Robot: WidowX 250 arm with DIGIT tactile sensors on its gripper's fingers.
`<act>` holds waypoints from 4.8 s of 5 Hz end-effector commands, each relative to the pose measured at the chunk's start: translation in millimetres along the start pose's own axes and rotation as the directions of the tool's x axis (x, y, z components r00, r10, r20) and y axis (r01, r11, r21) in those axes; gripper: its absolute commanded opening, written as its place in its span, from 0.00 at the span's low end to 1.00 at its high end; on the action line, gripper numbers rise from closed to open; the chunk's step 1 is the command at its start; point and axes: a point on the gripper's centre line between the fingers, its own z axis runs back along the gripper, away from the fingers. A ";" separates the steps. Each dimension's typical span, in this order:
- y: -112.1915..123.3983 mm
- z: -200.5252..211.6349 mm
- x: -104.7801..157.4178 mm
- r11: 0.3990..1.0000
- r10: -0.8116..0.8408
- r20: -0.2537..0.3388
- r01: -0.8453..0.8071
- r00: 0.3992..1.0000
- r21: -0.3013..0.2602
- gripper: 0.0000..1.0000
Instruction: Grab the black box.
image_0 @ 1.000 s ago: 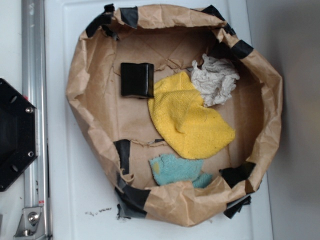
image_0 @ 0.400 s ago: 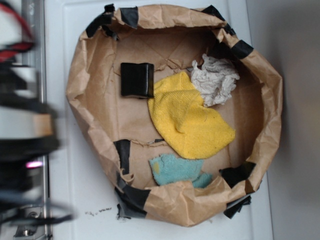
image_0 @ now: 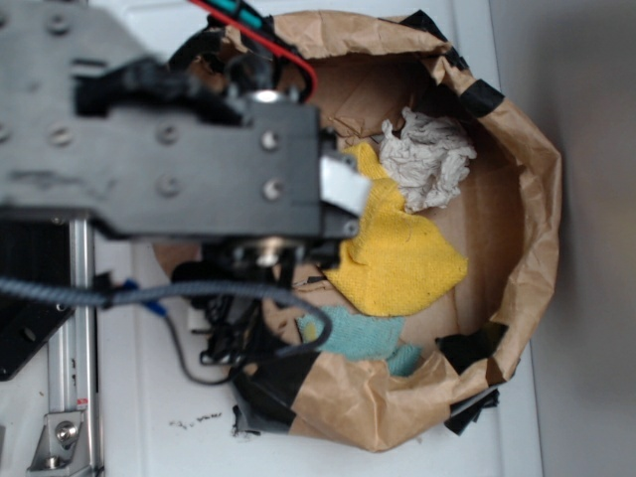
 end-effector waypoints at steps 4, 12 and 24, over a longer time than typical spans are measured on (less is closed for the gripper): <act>48.4 12.8 4.2 1.000 -0.029 0.176 0.029 0.984 0.004 1.00; 79.3 -104.0 22.3 0.984 -0.178 -0.064 0.179 0.982 0.003 1.00; 52.0 -4.1 -10.2 0.999 0.020 0.150 -0.012 0.989 -0.053 1.00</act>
